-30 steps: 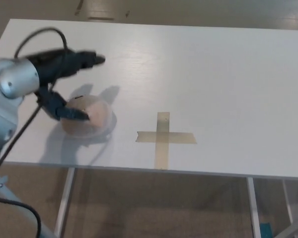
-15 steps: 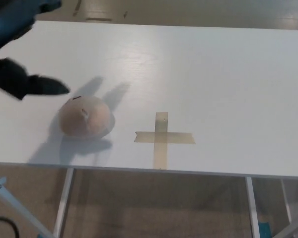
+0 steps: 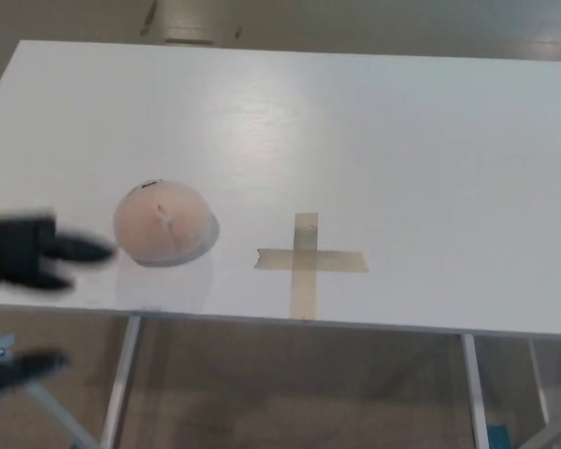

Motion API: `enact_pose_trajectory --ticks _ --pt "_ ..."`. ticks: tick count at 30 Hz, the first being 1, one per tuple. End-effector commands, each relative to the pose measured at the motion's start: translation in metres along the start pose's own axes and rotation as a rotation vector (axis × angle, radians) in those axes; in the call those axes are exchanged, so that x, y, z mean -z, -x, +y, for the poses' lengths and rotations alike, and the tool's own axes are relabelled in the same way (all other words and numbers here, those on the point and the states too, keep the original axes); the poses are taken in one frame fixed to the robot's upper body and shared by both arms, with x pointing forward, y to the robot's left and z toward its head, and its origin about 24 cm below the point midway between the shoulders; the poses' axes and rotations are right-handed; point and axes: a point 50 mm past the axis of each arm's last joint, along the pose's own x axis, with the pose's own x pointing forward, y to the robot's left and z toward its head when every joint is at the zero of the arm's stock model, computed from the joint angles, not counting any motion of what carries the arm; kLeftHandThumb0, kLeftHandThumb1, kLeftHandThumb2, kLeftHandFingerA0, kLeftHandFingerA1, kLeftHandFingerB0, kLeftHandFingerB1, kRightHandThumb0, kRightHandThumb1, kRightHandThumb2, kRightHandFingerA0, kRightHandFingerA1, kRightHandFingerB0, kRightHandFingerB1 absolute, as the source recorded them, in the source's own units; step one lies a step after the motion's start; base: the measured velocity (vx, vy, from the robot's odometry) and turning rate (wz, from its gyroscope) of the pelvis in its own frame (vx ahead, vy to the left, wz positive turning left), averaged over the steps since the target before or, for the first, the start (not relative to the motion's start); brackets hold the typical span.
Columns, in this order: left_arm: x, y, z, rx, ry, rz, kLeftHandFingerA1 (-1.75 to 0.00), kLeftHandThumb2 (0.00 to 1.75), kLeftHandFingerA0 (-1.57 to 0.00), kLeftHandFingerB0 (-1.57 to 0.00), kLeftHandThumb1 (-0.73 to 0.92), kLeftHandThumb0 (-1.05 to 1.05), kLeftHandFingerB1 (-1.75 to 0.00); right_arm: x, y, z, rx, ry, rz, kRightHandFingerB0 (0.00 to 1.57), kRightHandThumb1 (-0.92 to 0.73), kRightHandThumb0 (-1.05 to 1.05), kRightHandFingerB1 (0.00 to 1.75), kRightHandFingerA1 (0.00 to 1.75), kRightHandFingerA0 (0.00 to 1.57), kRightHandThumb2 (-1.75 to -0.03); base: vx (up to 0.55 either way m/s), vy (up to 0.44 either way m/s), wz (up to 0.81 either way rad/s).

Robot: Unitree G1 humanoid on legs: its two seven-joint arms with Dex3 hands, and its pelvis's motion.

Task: Use the left hand to take the pink dumpling toy on a person's hand and put it on the desk.

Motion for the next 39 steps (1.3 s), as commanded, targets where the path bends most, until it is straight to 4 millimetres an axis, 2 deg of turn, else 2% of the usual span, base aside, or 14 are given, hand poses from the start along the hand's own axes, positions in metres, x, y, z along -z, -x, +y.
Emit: enact_pose_trajectory --ticks 1,3,4,5,9,10,19,20,21,22,24,35,36,39 --pt "-0.002 0.102 -0.064 0.307 0.260 -0.068 -0.51 0.57 -0.69 -0.66 0.57 -0.22 -0.46 0.058 0.009 -0.023 0.045 0.107 0.135 0.61 -0.61 -0.33 0.45 0.48 0.71 -0.57 0.00 0.000 0.00" --pt "0.015 0.104 -0.077 0.349 0.279 0.025 -0.50 0.57 -0.69 -0.65 0.57 -0.24 -0.45 0.064 0.010 -0.023 0.047 0.120 0.146 0.62 -0.60 -0.34 0.46 0.49 0.71 -0.58 0.00 0.000 0.00" --pt "0.035 0.099 -0.089 0.380 0.279 0.128 -0.63 0.80 -0.65 -0.55 0.45 -0.32 -0.56 0.067 0.011 -0.024 0.038 0.125 0.139 0.63 -0.62 -0.32 0.45 0.49 0.74 -0.57 0.00 0.000 0.00" --pt "0.039 0.099 -0.091 0.387 0.276 0.149 -0.63 0.80 -0.65 -0.55 0.45 -0.32 -0.56 0.068 0.011 -0.025 0.035 0.126 0.137 0.63 -0.62 -0.32 0.45 0.49 0.74 -0.57 0.00 0.000 0.00" --pt "0.112 0.098 -0.134 0.402 0.263 0.527 -0.61 0.85 -0.61 -0.46 0.47 -0.40 -0.53 0.088 0.018 -0.032 0.029 0.166 0.168 0.61 -0.64 -0.33 0.45 0.51 0.76 -0.59 0.00 0.000 0.00" --pt "0.122 0.099 -0.140 0.402 0.257 0.583 -0.43 0.57 -0.62 -0.54 0.58 -0.41 -0.39 0.093 0.019 -0.033 0.030 0.172 0.178 0.61 -0.64 -0.33 0.45 0.51 0.76 -0.59 0.00 0.000 0.00" --pt "0.203 0.102 -0.194 0.540 0.179 1.058 -0.33 0.63 -0.33 -0.23 0.76 -0.53 -0.29 0.129 0.033 -0.039 0.042 0.164 0.249 0.62 -0.64 -0.37 0.46 0.53 0.79 -0.60 0.00 0.000 0.00" --pt "0.208 0.107 -0.197 0.544 0.173 1.100 -0.33 0.63 -0.33 -0.23 0.76 -0.53 -0.29 0.131 0.034 -0.039 0.042 0.159 0.251 0.62 -0.64 -0.37 0.46 0.53 0.79 -0.60 0.00 0.000 0.00" --pt "0.213 0.116 -0.204 0.555 0.192 1.151 -0.46 1.13 0.00 0.00 0.60 -0.33 -0.48 0.133 0.034 -0.038 0.043 0.155 0.252 0.64 -0.63 -0.36 0.47 0.53 0.79 -0.59 0.00 0.000 0.00" --pt "0.217 0.127 -0.213 0.578 0.235 1.207 -0.45 1.08 -0.14 0.00 0.78 -0.74 -0.28 0.134 0.035 -0.040 0.049 0.149 0.252 0.64 -0.63 -0.36 0.47 0.53 0.79 -0.59 0.00 0.000 0.00" --pt "0.217 0.131 -0.221 0.602 0.268 1.228 -0.38 1.12 -0.08 -0.07 0.82 -0.82 -0.18 0.133 0.035 -0.043 0.058 0.148 0.248 0.65 -0.63 -0.37 0.48 0.53 0.79 -0.59 0.00 0.000 0.00" --pt "0.220 0.124 -0.220 0.607 0.280 1.200 -0.46 1.10 -0.17 0.00 0.78 -0.79 -0.21 0.117 0.029 -0.044 0.063 0.126 0.204 0.65 -0.62 -0.35 0.48 0.54 0.79 -0.59 0.00 0.000 0.00" --pt "0.220 0.122 -0.219 0.603 0.284 1.194 -0.30 0.72 -0.18 -0.04 0.92 -0.73 -0.17 0.115 0.028 -0.044 0.070 0.123 0.200 0.65 -0.62 -0.35 0.48 0.54 0.79 -0.59 0.00 0.000 0.00" --pt "0.221 0.116 -0.219 0.599 0.291 1.180 -0.39 0.99 -0.13 -0.06 0.79 -0.79 -0.21 0.112 0.027 -0.043 0.081 0.116 0.193 0.65 -0.62 -0.35 0.48 0.55 0.79 -0.59 0.00 0.000 0.00"
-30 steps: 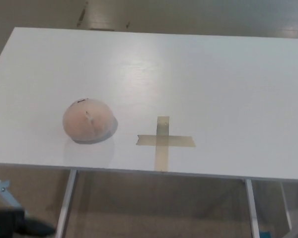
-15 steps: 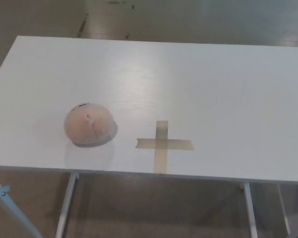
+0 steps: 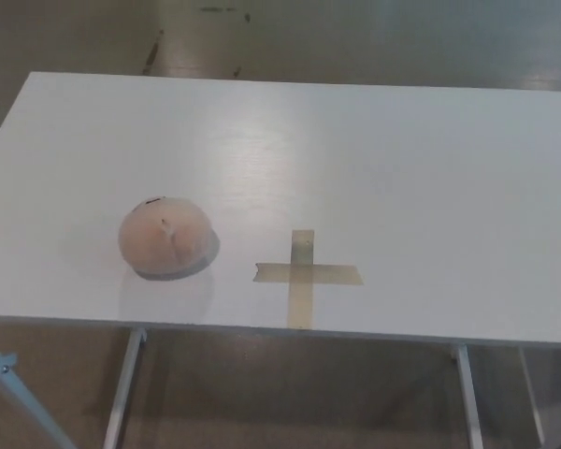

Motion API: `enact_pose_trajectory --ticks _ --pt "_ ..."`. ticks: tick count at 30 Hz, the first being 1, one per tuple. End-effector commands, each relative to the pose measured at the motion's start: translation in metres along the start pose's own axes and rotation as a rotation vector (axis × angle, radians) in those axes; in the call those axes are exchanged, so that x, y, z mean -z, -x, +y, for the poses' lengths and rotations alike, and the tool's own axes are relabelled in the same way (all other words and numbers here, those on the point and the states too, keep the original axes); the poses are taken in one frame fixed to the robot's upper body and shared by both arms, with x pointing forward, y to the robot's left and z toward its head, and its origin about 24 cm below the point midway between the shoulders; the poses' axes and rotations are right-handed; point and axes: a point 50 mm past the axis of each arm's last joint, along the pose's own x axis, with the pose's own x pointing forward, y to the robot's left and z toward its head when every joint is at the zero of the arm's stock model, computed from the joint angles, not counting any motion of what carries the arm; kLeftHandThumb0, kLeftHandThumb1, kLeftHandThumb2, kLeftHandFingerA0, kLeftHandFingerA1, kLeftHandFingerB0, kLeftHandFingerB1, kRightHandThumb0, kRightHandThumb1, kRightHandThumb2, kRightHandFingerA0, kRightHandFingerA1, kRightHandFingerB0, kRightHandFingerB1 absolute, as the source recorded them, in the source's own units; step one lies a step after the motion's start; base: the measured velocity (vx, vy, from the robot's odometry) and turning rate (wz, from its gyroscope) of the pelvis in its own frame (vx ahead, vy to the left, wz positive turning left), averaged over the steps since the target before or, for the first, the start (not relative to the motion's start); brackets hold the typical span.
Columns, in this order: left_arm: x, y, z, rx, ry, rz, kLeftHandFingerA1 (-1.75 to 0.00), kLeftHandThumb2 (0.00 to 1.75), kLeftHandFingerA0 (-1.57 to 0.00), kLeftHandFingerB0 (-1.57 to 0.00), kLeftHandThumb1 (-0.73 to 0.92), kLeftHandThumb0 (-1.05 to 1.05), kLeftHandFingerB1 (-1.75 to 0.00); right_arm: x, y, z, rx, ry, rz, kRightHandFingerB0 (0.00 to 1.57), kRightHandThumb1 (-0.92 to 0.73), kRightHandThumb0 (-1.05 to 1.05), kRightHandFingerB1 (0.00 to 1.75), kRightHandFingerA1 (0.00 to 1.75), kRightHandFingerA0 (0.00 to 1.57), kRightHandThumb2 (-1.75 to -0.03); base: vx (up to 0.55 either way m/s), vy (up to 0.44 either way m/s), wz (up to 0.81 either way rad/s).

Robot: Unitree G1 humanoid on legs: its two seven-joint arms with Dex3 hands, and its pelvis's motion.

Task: Use the left hand to take the pink dumpling toy on a person's hand and put it on the desk.

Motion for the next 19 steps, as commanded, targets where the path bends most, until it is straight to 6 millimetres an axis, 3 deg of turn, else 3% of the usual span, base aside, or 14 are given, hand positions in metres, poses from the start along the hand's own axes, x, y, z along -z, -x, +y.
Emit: enact_pose_trajectory --ticks 1,2,6,7,17,18,19 --pt "0.026 -0.016 0.014 -0.138 -0.208 0.259 -0.30 0.73 -0.19 -0.04 0.92 -0.71 -0.17 0.001 0.001 0.000 0.009 -0.008 -0.052 0.64 -0.63 -0.36 0.48 0.55 0.79 -0.59 0.00 0.000 0.00" --pt "0.024 -0.016 0.015 -0.139 -0.214 0.263 -0.42 1.05 -0.12 -0.03 0.77 -0.74 -0.25 0.000 0.001 0.000 0.007 -0.010 -0.055 0.63 -0.64 -0.36 0.47 0.56 0.79 -0.60 0.00 0.000 0.00" --pt "0.021 -0.018 0.020 -0.145 -0.218 0.268 -0.42 1.05 -0.12 -0.03 0.77 -0.74 -0.25 -0.004 0.000 0.003 0.001 -0.023 -0.061 0.63 -0.64 -0.36 0.47 0.55 0.79 -0.60 0.00 0.000 0.00" --pt "0.020 -0.018 0.023 -0.142 -0.195 0.269 -0.30 0.72 -0.18 -0.05 0.92 -0.70 -0.18 -0.007 0.000 0.005 -0.001 -0.039 -0.065 0.63 -0.65 -0.36 0.47 0.55 0.78 -0.60 0.00 0.000 0.00" --pt "0.010 -0.022 0.032 -0.182 -0.176 0.257 -0.29 0.71 -0.17 -0.05 0.92 -0.69 -0.17 -0.028 -0.001 0.014 -0.021 -0.123 -0.084 0.61 -0.74 -0.38 0.45 0.53 0.77 -0.62 0.00 0.000 0.00" --pt "-0.010 -0.033 0.034 -0.203 -0.177 0.257 -0.34 0.73 -0.21 -0.03 0.92 -0.73 -0.17 -0.028 -0.001 0.015 -0.031 -0.139 -0.080 0.61 -0.77 -0.37 0.45 0.52 0.75 -0.62 0.00 0.000 0.00" --pt "-0.010 -0.033 0.034 -0.203 -0.177 0.257 -0.34 0.73 -0.21 -0.03 0.92 -0.73 -0.17 -0.028 -0.001 0.015 -0.031 -0.139 -0.080 0.61 -0.77 -0.37 0.45 0.52 0.75 -0.62 0.00 0.000 0.00"
